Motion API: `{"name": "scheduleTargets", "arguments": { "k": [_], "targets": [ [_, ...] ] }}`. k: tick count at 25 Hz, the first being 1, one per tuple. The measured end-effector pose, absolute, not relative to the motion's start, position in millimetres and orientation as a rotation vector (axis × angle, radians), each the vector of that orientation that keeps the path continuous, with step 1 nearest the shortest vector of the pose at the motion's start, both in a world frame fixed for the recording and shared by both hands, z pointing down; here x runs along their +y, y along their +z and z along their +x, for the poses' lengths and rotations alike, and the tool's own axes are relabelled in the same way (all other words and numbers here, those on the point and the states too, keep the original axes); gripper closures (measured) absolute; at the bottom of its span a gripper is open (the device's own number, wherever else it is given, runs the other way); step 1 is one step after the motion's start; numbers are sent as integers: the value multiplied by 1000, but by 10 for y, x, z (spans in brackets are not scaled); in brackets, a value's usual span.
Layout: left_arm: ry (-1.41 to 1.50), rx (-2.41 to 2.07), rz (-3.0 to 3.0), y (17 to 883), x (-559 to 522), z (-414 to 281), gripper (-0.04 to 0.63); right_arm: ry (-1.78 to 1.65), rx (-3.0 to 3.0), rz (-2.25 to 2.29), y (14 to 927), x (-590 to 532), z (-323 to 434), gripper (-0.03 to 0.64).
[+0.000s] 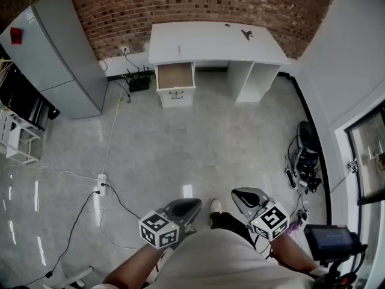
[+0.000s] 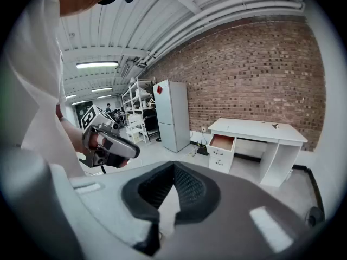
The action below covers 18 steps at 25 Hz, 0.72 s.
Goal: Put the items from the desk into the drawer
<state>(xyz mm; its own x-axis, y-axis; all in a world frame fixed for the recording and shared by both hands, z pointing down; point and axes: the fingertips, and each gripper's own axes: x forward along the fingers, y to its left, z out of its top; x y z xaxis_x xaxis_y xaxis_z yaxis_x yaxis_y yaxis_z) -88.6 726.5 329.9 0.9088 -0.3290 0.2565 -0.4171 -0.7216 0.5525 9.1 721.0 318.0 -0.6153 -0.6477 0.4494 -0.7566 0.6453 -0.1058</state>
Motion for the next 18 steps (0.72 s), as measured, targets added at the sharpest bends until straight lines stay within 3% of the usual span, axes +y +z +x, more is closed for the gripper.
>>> {"name": "scheduleTargets", "arguments": {
  "k": [18],
  "targets": [
    [326, -873, 2512, 3200, 5924, 535, 592, 384, -2584, 960, 3329, 5906, 1557, 605]
  ]
}}
